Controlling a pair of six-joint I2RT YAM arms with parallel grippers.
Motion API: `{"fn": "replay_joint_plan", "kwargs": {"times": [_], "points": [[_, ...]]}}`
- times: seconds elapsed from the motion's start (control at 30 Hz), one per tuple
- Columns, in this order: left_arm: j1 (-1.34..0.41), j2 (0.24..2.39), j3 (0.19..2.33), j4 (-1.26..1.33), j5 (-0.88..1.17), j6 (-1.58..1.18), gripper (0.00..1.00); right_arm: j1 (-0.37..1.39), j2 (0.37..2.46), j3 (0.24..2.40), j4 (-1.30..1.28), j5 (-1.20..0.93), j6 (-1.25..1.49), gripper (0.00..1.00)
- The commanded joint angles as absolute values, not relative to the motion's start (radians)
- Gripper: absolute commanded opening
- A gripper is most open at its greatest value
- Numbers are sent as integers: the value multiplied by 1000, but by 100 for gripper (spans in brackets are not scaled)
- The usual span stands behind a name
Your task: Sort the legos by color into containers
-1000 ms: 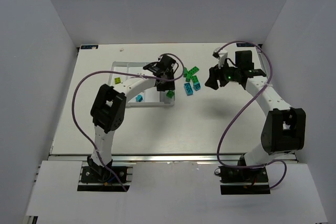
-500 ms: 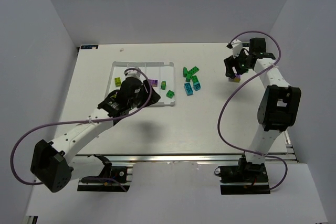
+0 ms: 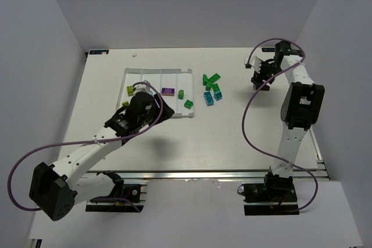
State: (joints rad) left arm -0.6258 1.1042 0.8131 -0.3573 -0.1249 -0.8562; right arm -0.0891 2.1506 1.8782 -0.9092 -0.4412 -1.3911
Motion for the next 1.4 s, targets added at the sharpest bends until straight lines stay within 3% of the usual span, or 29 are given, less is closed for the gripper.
{"fn": "replay_joint_plan", "kwargs": {"times": [0.0, 0.6, 0.7, 0.8, 0.83, 0.87, 0.9, 1.1, 1.27, 1.37], "points": [[-630, 1072, 819, -348, -146, -865, 67, -90, 2195, 1980, -965, -456, -1499, 80], [-630, 1020, 834, -406, -189, -891, 68, -89, 2371, 2118, -1006, -396, -1509, 68], [-630, 1026, 844, -408, -184, -890, 68, -89, 2390, 2149, -1022, -394, -1509, 60], [-630, 1019, 844, -381, -163, -888, 68, -90, 2387, 2164, -1043, -411, -1503, 42], [-630, 1017, 841, -364, -149, -885, 68, -91, 2372, 2163, -1045, -428, -1496, 26], [-630, 1017, 836, -327, -132, -882, 68, -91, 2359, 2149, -1043, -440, -1491, 20], [-630, 1019, 825, -302, -85, -881, 69, -91, 2344, 2140, -1043, -474, -1488, 12], [-630, 1043, 792, -103, 77, -897, 73, -81, 2155, 2031, -1049, -732, -1340, 0], [-630, 1071, 792, 52, 182, -882, 76, -38, 1979, 1899, -1072, -1052, -1028, 0], [-632, 1091, 798, 104, 222, -864, 76, 5, 1873, 1731, -927, -1228, -664, 0]]}}
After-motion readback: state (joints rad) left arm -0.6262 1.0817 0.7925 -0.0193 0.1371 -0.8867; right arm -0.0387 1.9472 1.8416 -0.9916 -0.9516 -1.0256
